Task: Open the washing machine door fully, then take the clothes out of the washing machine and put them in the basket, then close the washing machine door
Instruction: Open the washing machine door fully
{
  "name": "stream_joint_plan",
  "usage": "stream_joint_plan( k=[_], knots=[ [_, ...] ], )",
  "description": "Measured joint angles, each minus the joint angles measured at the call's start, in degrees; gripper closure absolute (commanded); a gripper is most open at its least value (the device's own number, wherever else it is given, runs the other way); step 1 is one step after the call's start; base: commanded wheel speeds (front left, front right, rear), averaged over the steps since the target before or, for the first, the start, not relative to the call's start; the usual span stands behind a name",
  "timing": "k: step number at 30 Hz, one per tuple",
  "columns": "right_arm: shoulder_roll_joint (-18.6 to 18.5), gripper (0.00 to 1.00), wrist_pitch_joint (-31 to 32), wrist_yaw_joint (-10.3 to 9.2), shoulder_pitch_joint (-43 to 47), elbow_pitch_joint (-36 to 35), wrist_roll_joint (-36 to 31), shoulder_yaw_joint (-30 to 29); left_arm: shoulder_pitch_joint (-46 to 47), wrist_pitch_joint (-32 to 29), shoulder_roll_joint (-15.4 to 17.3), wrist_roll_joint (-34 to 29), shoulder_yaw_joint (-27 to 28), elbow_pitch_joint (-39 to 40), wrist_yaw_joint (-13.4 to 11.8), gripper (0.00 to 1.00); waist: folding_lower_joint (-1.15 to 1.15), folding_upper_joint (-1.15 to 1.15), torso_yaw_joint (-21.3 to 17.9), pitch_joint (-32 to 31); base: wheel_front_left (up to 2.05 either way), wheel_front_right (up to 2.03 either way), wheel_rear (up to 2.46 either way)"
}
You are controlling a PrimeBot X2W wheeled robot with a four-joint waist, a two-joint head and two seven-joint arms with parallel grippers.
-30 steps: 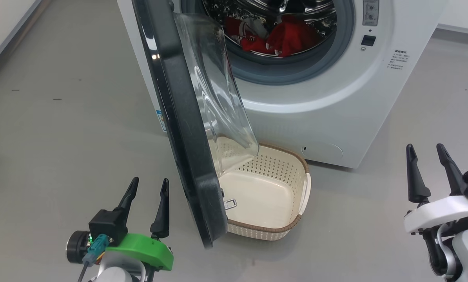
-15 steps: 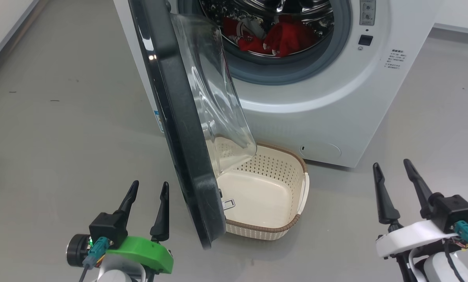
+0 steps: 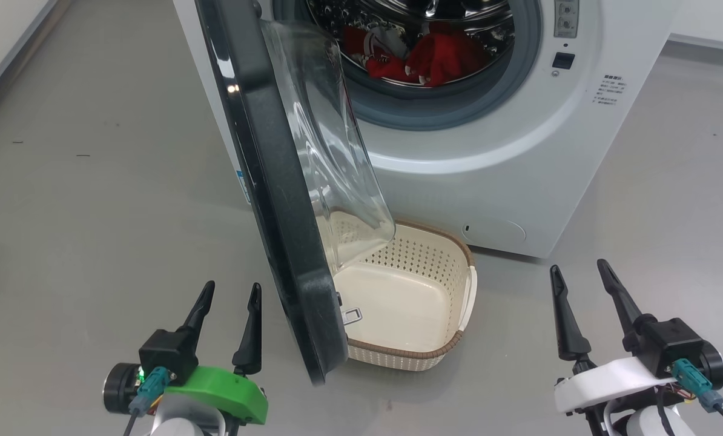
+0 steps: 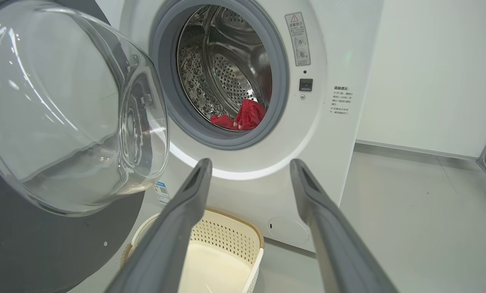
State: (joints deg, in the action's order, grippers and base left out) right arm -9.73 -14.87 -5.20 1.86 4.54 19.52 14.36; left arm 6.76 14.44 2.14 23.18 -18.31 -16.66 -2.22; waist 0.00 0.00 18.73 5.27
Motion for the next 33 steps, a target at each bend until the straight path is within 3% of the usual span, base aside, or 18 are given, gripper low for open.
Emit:
stream_joint_plan(
  k=[22, 23, 24, 26, 27, 33],
  knots=[
    [4.2, 0.0, 0.0, 1.13, 2.6, 0.0, -3.0, -2.0, 0.0, 0.0, 0.0, 0.0, -0.1, -1.1, 0.0, 0.01, 0.0, 0.0, 0.1, -1.5, 0.0, 0.0, 0.0],
    [4.3, 0.0, 0.0, 1.26, 2.6, 0.0, -3.0, -2.2, 0.0, 0.0, 0.0, 0.0, -0.1, -1.1, 0.0, 0.14, 0.0, 0.0, 0.1, -1.5, 0.0, 0.0, 0.0],
    [4.3, 0.0, 0.0, 1.29, 2.6, 0.0, -3.1, -2.4, 0.0, 0.0, 0.0, 0.0, -0.1, -1.2, 0.0, 0.51, 0.0, 0.0, 0.1, -1.6, 0.0, 0.0, 0.0],
    [4.5, 0.0, 0.0, 1.62, 2.7, 0.1, -3.1, -2.8, 0.0, 0.0, 0.0, 0.0, -0.1, -1.4, 0.0, 0.89, 0.0, 0.0, 0.2, -1.7, 0.0, 0.0, 0.0],
    [4.5, 0.0, 0.0, 1.6, 2.8, 0.2, -3.1, -2.9, 0.0, 0.0, 0.0, 0.0, -0.1, -1.4, 0.0, 1.0, 0.0, 0.0, 0.2, -1.8, 0.0, 0.0, 0.0],
    [5.2, 0.0, 0.0, 2.14, 3.4, 0.7, -3.1, -3.3, -0.1, 0.0, 0.0, 0.0, -0.2, -1.7, 0.0, 1.0, 0.0, 0.0, 0.2, -1.9, 0.0, 0.0, 0.0]
  ],
)
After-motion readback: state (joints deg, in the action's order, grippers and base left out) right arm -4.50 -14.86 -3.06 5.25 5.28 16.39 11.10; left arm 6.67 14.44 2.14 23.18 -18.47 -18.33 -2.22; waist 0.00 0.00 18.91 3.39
